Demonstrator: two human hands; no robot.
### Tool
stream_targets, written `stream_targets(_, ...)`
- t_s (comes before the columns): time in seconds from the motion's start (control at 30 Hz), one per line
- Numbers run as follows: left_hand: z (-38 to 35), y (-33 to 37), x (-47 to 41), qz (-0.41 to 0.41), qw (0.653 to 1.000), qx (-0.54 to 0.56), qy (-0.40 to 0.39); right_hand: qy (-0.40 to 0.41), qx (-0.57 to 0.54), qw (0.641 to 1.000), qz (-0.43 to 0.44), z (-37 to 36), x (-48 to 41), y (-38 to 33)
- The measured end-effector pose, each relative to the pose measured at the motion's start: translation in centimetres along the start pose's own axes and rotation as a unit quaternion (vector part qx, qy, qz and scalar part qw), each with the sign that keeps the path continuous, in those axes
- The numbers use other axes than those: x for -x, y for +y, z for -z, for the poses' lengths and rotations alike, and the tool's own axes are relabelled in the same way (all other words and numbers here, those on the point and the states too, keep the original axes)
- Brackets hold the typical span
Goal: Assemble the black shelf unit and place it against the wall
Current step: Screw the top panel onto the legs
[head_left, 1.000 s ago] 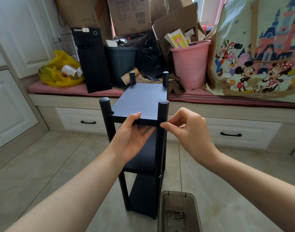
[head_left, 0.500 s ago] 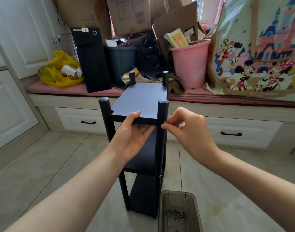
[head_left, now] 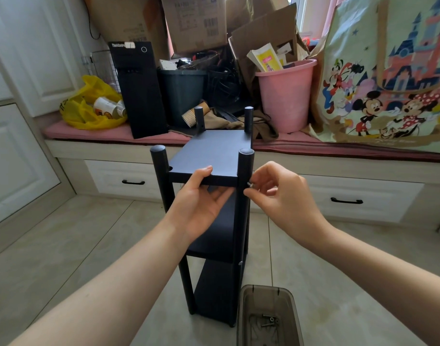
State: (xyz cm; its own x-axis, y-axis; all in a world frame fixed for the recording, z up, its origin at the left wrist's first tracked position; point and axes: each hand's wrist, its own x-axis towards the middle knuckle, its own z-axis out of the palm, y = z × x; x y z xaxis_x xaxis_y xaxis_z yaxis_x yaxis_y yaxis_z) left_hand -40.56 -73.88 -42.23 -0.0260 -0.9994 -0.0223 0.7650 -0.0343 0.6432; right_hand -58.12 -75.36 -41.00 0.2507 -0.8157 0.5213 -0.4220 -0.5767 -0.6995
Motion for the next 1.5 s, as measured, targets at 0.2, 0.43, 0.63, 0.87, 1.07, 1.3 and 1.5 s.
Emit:
stream_targets(0.2, 0.0, 0.0, 0.0, 0.0, 1.0, 0.002, -0.001, 0.014, 0.001, 1.0, 0.013, 0.2, 0.0, 0.1)
stream_targets(0.43, -0.2, 0.1, -0.3, -0.025, 1.0, -0.009, 0.001, 0.014, -0.009, 1.0, -0.004, 0.0, 0.0, 0.1)
stream_targets(0.63, -0.2, 0.2, -0.2, -0.029, 0.999, -0.013, 0.003, 0.012, -0.022, 0.999, -0.02, -0.1, -0.1, 0.1)
stream_targets(0.87, -0.1, 0.2, -0.2, -0.034, 0.999, -0.006, 0.01, 0.003, -0.001, 1.0, 0.017, -0.3, 0.0, 0.5)
stream_targets(1.07, -0.2, 0.2, -0.1, -0.032, 0.999, -0.012, 0.006, 0.0, -0.042, 0.999, -0.033, 0.2, -0.6, 0.1)
stream_targets(1.3, 0.0, 0.3, 0.0, -0.026, 0.999, -0.024, 0.0, -0.048, -0.105, 0.982, -0.152, 0.3, -1.7, 0.3)
stream_targets(1.5, -0.1, 0.3, 0.2, -0.023, 1.0, -0.015, 0.005, -0.206, -0.252, 0.926, -0.188, 0.9, -2.9, 0.9)
